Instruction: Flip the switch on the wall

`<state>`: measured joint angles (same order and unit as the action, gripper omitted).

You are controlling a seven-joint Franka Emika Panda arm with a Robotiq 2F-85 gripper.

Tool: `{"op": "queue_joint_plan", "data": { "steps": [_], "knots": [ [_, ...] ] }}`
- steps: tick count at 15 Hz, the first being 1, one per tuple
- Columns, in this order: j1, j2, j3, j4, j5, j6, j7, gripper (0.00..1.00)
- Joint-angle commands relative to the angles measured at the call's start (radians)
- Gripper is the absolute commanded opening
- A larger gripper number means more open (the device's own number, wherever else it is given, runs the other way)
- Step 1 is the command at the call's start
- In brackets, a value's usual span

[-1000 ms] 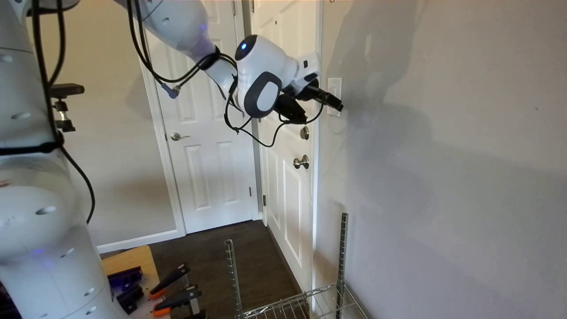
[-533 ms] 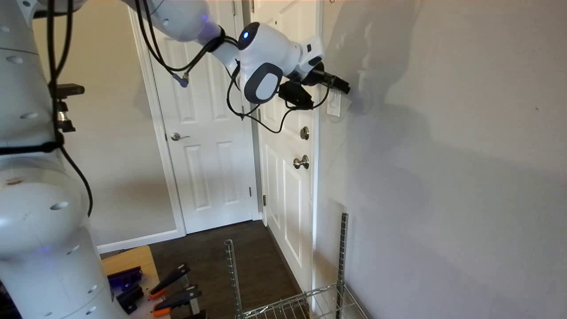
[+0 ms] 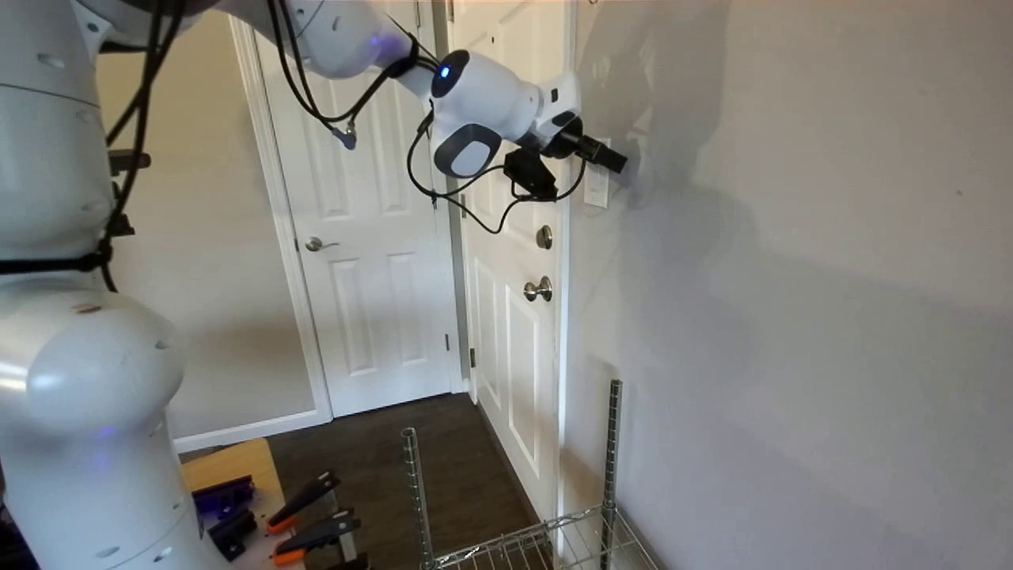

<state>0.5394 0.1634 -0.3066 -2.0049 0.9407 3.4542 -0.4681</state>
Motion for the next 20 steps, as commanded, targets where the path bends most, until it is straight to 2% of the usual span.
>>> {"op": "queue_joint_plan", "data": {
  "steps": [1, 6, 10, 14, 15, 16, 18, 20],
  "knots": [
    [0.231, 0.114, -0.227, 0.106, 0.160, 0.000, -0.061, 1.00],
    [0.634, 0.208, -0.596, 0.131, 0.313, 0.000, -0.015, 1.00],
    [0.924, 0.272, -0.867, 0.058, 0.464, 0.002, 0.010, 1.00],
    [1.189, 0.367, -1.102, -0.039, 0.656, 0.002, 0.037, 1.00],
    [1.238, 0.382, -1.141, -0.067, 0.702, 0.003, 0.037, 1.00],
    [1.145, 0.320, -1.041, -0.015, 0.638, 0.003, -0.007, 1.00],
    [1.213, 0.345, -1.100, -0.050, 0.676, 0.003, 0.005, 1.00],
    [1.220, 0.356, -1.110, -0.056, 0.677, 0.003, 0.017, 1.00]
  ]
}}
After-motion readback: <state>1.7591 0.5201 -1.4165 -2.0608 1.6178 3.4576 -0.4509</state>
